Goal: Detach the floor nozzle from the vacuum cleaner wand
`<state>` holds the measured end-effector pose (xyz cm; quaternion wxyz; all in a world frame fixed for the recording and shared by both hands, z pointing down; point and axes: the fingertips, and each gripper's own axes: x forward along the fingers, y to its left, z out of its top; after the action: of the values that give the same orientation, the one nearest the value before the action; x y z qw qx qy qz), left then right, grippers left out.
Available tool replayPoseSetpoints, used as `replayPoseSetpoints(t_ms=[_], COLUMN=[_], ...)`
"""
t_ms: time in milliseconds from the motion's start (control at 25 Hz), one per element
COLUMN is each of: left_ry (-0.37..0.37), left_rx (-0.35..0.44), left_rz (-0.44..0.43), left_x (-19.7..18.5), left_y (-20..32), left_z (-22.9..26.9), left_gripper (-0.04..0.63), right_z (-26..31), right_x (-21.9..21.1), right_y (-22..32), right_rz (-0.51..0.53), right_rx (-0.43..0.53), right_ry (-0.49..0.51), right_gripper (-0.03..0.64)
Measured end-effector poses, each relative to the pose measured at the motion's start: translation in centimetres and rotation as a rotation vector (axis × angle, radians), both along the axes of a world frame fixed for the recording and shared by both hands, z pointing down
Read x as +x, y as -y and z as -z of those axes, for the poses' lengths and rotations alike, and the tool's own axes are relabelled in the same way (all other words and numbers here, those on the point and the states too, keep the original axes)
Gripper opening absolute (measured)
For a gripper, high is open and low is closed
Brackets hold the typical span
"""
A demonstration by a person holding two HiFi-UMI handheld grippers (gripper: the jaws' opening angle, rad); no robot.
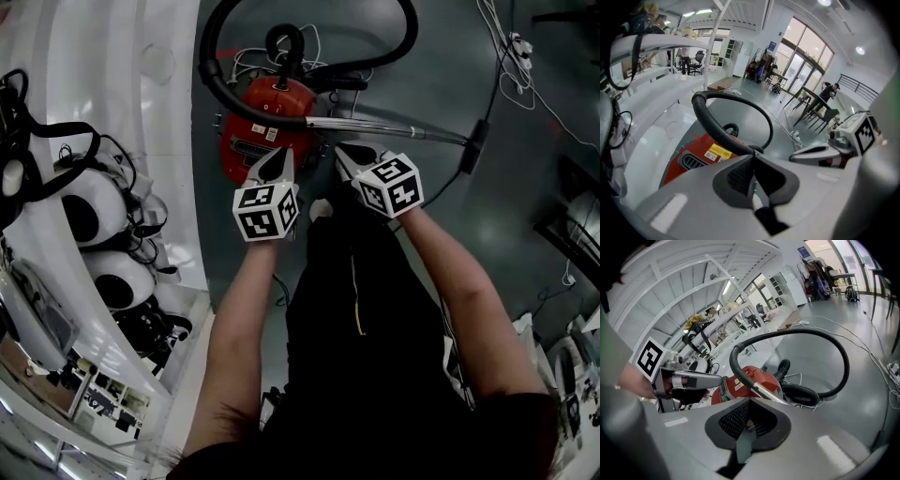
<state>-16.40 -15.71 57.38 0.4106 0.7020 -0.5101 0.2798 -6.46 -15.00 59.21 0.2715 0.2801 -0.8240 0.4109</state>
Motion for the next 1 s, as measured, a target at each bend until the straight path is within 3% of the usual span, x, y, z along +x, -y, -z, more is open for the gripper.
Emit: replayPoseSetpoints(t_ms=[200,480,680,1000], left_ry=[0.06,0.076,0.056,0.007], left_rx=[-0.014,-0.032,-0.05,-0.072], left_rz=[0.012,0.079,0.083,0.129], left_x=[-1.4,-2.5,-1.9,-1.8], left_y=[1.2,3.1,3.0,3.0], left_z=[-1.0,-2.1,-2.7,-3.3], left_gripper=[0.011,0.009,0.02,0.135], right_z=[-1.5,-3.6,-4.5,-7.0], right_x=[-1.1,-2.0,-2.8,-3.9], right_y=[1.6,3.3,3.2,3.7], right_rz=[0.105,0.254,0.372,0.548], right_rx=[0.069,0.171,0.177,0.254], right_ry=[-0.004,-0.071,-0.067,-0.14], right_gripper=[-0.006,0.0,0.092,0.174])
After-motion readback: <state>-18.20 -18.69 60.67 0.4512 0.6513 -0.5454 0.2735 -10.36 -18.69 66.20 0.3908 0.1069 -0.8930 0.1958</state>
